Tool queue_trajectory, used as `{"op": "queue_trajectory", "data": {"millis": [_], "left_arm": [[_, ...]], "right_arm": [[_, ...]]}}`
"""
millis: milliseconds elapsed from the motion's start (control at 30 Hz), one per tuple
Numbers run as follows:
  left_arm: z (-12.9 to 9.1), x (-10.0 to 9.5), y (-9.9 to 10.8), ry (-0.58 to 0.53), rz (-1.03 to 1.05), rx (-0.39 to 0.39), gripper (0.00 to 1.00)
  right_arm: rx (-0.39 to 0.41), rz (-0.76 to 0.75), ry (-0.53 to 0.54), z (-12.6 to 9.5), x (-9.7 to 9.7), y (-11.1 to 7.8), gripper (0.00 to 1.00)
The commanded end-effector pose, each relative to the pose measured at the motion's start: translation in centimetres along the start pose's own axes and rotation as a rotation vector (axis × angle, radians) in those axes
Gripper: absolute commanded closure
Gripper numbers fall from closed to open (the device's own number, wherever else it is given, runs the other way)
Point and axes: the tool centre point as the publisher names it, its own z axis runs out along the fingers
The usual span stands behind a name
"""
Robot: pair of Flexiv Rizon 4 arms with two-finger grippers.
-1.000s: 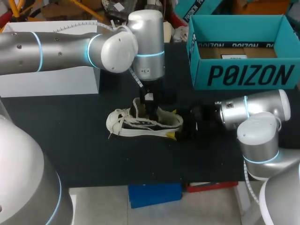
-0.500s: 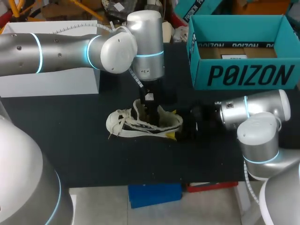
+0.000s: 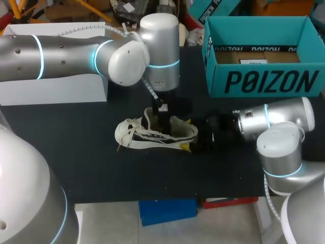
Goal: Take the shoe out of the shoebox, open the shoe tongue, remove and reinsert the insole, then place the shoe into the shoebox
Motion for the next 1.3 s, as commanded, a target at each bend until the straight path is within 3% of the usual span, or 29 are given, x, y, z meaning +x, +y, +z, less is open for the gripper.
{"op": "queue_trajectory", "data": {"millis": [33,133,233,400,533,600,700,933,1200,1300], "left_arm": [[2.4,0.4,0.7,-0.100,-0.003,-0.012,0.67],[3.1,0.3,0.7,-0.170,-0.016,-0.055,0.71],[3.7,0.1,0.8,-0.236,-0.022,-0.105,0.66],[4.9,-0.6,1.3,-0.349,-0.028,-0.157,0.74],[5.8,-1.2,1.7,-0.428,-0.016,-0.164,0.65],[6.3,-1.5,1.9,-0.455,-0.008,-0.162,0.69],[7.2,-1.9,2.2,-0.481,0.010,-0.156,0.64],[8.2,-2.8,2.9,-0.582,0.008,-0.134,0.64],[8.7,-5.1,4.4,-0.692,-0.007,-0.107,0.57],[9.1,-6.3,5.0,-0.690,-0.016,-0.099,0.59]], "right_arm": [[0.002,0.003,0.001,0.1,-0.1,-0.1,1.00],[0.002,0.003,0.001,0.1,-0.1,-0.1,1.00],[0.002,0.003,0.001,0.1,-0.1,-0.1,1.00],[0.002,0.003,0.001,0.1,-0.1,-0.1,1.00],[0.002,0.003,0.001,0.1,-0.1,-0.1,1.00],[0.002,0.003,0.001,0.1,-0.1,-0.1,1.00],[0.002,0.003,0.001,0.1,-0.1,-0.1,1.00],[0.002,0.003,0.001,0.1,-0.1,-0.1,1.00],[0.002,0.003,0.001,0.1,-0.1,-0.1,1.00],[0.002,0.003,0.001,0.1,-0.1,-0.1,1.00]]}}
